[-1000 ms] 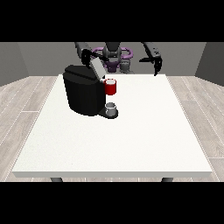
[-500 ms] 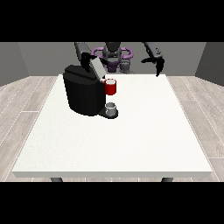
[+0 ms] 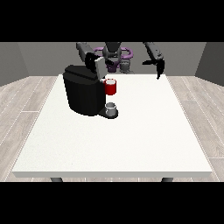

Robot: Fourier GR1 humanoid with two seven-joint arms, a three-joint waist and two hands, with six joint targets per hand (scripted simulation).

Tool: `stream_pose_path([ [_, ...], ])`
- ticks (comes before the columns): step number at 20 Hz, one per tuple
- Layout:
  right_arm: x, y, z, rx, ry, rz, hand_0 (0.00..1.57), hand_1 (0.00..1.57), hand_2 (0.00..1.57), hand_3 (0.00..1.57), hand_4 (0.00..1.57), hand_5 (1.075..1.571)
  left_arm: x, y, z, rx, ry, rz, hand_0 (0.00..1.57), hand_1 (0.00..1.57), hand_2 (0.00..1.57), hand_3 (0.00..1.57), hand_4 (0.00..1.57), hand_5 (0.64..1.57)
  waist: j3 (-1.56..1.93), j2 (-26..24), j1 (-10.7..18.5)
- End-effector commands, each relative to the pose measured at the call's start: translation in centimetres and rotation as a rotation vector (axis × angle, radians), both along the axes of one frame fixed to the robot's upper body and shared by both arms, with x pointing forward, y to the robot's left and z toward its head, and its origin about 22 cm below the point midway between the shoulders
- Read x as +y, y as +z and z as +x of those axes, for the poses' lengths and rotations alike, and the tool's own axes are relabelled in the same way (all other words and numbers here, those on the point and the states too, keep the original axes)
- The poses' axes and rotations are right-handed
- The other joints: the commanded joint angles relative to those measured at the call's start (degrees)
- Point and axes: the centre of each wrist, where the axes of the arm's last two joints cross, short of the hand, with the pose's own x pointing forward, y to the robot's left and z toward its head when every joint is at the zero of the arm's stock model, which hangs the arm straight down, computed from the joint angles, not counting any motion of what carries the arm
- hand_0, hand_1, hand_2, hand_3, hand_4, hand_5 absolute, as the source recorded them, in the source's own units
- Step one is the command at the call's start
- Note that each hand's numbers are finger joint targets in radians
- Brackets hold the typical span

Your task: Insert the coffee pod into the coffee machine and close the lid

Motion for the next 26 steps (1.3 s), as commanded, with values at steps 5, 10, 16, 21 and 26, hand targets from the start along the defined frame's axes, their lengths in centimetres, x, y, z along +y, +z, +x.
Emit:
stream_pose_path([
  [5, 4.9, 1.2, 0.4, -0.052, 0.065, -0.073, 0.00, 0.00, 0.00, 0.00, 0.42, 1.571, 0.9, 1.4, 2.4, -0.020, -0.010, -0.024, 0.00, 0.00, 0.00, 0.00, 0.35, 1.571, 0.20, 3.93, 1.06],
  [10, 3.9, 3.0, 1.3, 0.001, 0.023, -0.128, 0.00, 0.00, 0.00, 0.00, 0.37, 1.571, 1.4, 0.3, 0.9, 0.006, -0.046, -0.004, 0.00, 0.00, 0.00, 0.00, 0.33, 1.571, 0.20, 1.50, 3.70],
  [16, 9.3, 5.3, 1.1, -0.079, 0.068, -0.214, 0.00, 0.00, 0.00, 0.00, 0.44, 1.571, 0.9, -1.1, 1.3, 0.003, -0.022, -0.031, 0.00, 0.00, 0.00, 0.00, 0.38, 1.571, 0.18, 2.88, 2.73],
  [21, 9.4, 6.9, 1.9, -0.145, 0.093, -0.155, 0.00, 0.00, 0.00, 0.00, 0.38, 1.571, 2.1, -0.9, 1.3, -0.011, -0.036, -0.012, 0.00, 0.00, 0.00, 0.00, 0.32, 1.571, 0.22, 4.69, 4.04],
  [26, 10.4, 5.6, 1.5, -0.127, 0.179, -0.181, 0.00, 0.00, 0.00, 0.00, 0.39, 1.571, 1.9, 0.2, 2.8, -0.022, -0.049, -0.029, 0.00, 0.00, 0.00, 0.00, 0.32, 1.571, 0.22, 4.56, 4.58],
])
